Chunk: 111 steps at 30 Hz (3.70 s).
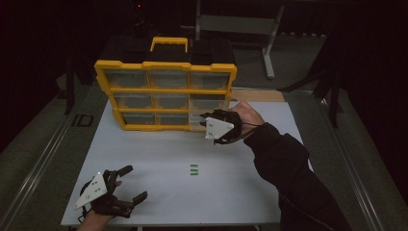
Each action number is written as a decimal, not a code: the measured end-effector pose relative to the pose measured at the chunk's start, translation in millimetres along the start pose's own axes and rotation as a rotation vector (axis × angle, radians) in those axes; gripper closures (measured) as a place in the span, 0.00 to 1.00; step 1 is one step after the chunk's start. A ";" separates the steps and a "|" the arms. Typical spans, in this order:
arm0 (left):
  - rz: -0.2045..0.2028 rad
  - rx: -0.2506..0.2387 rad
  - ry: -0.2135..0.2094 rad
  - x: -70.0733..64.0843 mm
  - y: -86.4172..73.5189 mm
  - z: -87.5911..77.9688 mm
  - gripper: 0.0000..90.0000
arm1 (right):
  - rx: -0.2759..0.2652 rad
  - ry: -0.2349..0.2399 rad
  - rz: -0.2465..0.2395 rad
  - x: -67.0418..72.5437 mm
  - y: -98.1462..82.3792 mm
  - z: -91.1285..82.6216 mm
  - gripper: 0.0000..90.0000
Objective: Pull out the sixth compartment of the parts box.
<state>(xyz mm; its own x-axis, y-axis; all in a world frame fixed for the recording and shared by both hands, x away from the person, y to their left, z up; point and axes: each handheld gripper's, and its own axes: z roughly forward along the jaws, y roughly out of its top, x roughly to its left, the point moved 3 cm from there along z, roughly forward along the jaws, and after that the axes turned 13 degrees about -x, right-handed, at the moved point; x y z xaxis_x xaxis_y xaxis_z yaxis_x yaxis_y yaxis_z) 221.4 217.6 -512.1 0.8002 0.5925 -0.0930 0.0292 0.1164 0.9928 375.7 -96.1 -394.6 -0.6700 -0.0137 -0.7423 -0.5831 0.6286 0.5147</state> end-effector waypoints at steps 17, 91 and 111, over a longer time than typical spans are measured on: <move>0.000 0.001 0.000 -0.3 0.0 0.2 0.00 | -0.002 0.006 0.021 6.3 6.0 -3.8 0.83; -0.009 0.024 0.007 -0.1 -2.3 2.6 0.00 | -0.154 -0.181 0.788 23.4 -52.1 -75.5 0.15; -0.011 0.027 0.004 -0.5 -2.3 3.0 0.00 | -0.198 -0.221 0.874 76.0 -85.3 -88.2 0.16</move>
<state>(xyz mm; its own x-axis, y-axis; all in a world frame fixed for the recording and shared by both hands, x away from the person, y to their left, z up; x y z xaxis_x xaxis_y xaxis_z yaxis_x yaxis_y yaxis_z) 222.8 214.6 -514.0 0.7973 0.5946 -0.1043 0.0542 0.1015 0.9934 334.0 -219.4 -457.0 -0.8179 0.5649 -0.1093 0.0075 0.2004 0.9797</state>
